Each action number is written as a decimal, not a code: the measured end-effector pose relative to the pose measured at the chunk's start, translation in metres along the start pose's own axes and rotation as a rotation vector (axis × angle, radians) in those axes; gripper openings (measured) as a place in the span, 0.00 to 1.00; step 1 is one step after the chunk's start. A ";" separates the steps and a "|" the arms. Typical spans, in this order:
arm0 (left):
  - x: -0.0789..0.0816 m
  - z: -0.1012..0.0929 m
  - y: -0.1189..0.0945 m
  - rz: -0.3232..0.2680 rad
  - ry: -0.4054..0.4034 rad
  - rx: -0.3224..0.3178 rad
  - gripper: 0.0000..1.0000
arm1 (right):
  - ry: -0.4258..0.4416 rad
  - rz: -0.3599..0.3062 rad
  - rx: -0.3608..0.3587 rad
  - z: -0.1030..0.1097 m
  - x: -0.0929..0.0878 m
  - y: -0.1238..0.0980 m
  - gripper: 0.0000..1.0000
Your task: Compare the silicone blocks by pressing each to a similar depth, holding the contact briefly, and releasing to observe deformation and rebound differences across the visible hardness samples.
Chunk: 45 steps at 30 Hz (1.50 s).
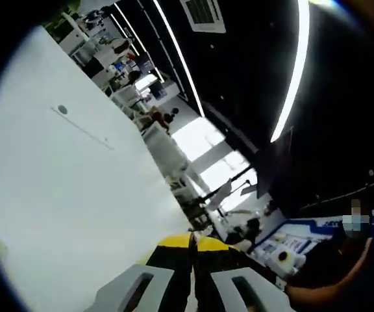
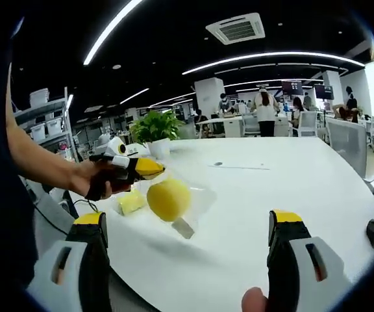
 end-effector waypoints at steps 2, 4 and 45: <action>-0.004 0.004 -0.001 0.006 -0.009 0.021 0.00 | 0.010 0.006 -0.003 -0.001 -0.003 -0.001 0.97; -0.006 0.008 -0.001 -0.001 -0.033 0.028 0.00 | 0.013 0.012 0.000 -0.001 -0.004 -0.001 0.97; -0.003 0.105 0.011 0.242 0.284 0.373 0.00 | 0.125 0.025 -0.026 -0.010 -0.023 0.007 0.97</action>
Point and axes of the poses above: the point that each gripper's makers call its tool centre point, and the gripper's own axes: y roughly forward along the fingers, z roughly to its left, x roughly out of its top, the point moved 7 cm from there along -y, roughly backward along the fingers, and after that the axes turned 6 degrees about -z, right-handed, at the moved point
